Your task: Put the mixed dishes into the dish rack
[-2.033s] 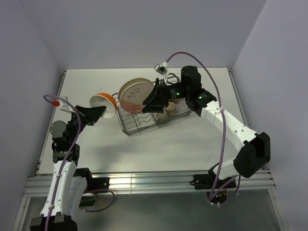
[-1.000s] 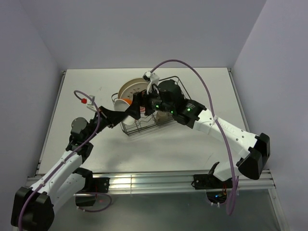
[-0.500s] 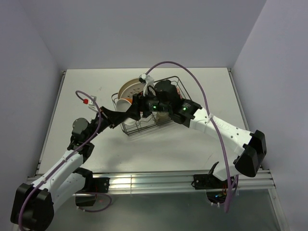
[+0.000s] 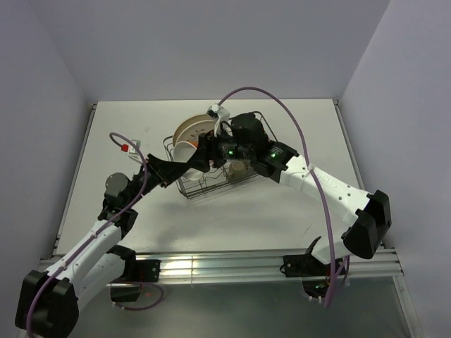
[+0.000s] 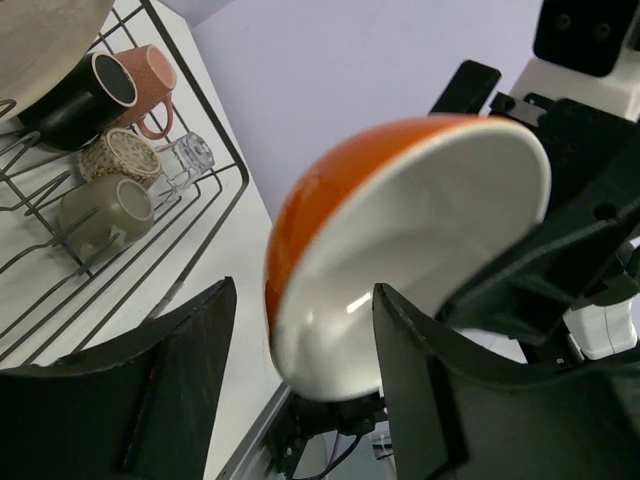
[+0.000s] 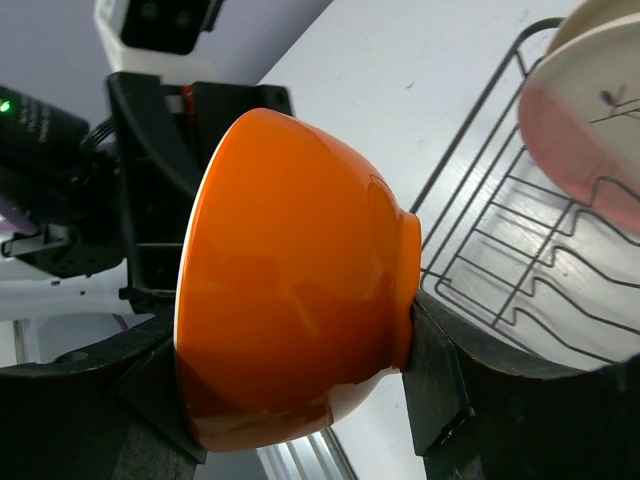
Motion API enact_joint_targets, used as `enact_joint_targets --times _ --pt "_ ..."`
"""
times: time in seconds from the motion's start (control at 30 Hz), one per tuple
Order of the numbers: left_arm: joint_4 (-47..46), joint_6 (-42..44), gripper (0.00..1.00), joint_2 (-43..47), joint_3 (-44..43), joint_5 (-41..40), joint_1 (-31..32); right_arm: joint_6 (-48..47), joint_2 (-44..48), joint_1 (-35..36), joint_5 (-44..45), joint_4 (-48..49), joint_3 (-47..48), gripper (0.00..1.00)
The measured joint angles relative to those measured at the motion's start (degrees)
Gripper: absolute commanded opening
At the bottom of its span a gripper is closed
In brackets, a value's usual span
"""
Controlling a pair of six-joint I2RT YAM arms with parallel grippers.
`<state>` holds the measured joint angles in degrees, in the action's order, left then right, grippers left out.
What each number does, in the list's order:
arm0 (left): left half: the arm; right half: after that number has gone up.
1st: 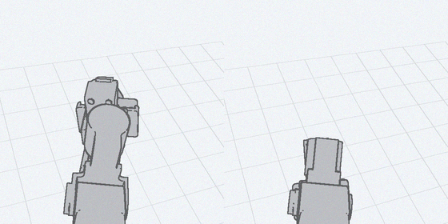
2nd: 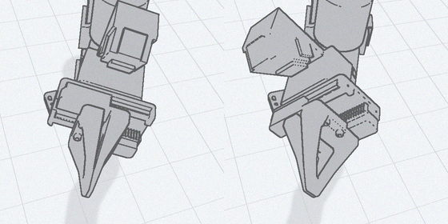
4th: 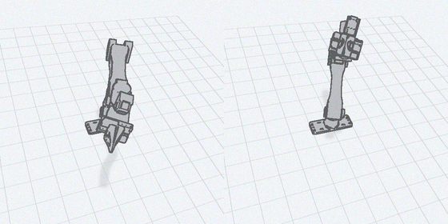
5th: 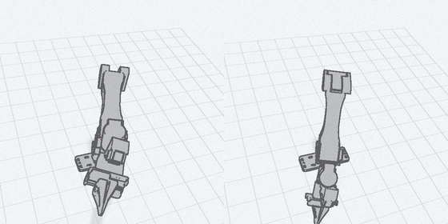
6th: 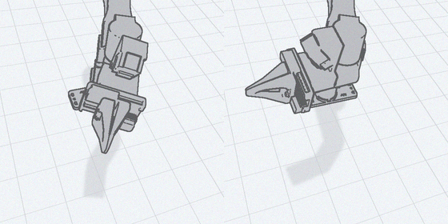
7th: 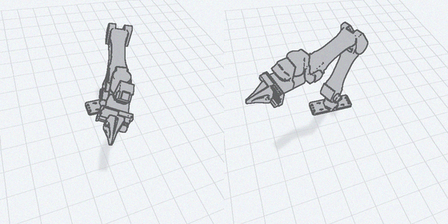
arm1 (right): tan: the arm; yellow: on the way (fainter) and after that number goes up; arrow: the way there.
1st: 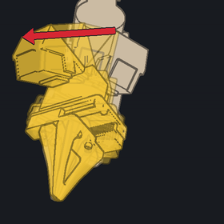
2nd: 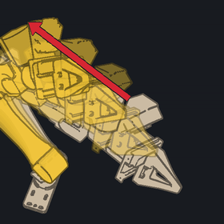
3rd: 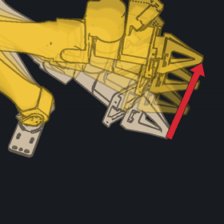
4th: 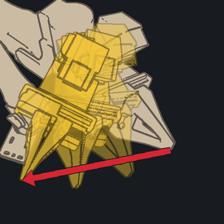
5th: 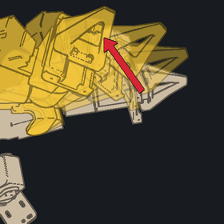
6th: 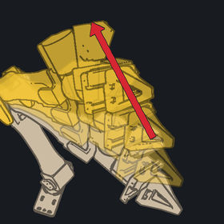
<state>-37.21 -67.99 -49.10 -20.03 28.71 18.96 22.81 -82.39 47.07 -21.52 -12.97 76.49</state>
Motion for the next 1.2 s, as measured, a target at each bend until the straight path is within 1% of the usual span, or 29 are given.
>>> enact_joint_targets --times 0.27,0.43,0.57,0.63,0.77,0.9,1.03,1.2 --pt "6.69 2.99 0.65 3.19 -1.77 -0.37 0.0 -0.26 0.0 -4.33 -0.83 0.0 0.0 0.09" --pt "15.8 7.39 0.68 6.56 -4.83 -2.56 0.0 -2.03 0.0 -6.88 -3.04 0.0 0.0 0.07" --pt "23.45 11.41 0.69 9.44 -8.92 -5.29 -0.11 -6.23 0.0 -9.66 -5.97 -0.63 0.0 0.06" --pt "27.52 13.68 0.69 11.02 -11.41 -7.19 -0.24 -9.75 0.0 -10.71 -7.43 -1.81 0.0 0.05" --pt "34.82 17.7 0.69 13.68 -14.8 -10.97 -0.46 -19.8 0.0 -11.58 -8.04 -6.38 0.02 0.05" --pt "40.96 20.61 0.69 15.8 -15.78 -14.6 -0.5 -30.73 -0.59 -11.58 -7.23 -12.02 1.44 0.06" --pt "45.81 22.29 0.69 16.81 -15.8 -17.16 -0.5 -41.46 -2.56 -11.39 -3.93 -14.49 3.43 0.06" --pt "48.83 23.28 0.69 17.14 -15.8 -19.02 -0.5 -54.07 -6.6 -10.19 2.58 -15.65 4.2 0.06"
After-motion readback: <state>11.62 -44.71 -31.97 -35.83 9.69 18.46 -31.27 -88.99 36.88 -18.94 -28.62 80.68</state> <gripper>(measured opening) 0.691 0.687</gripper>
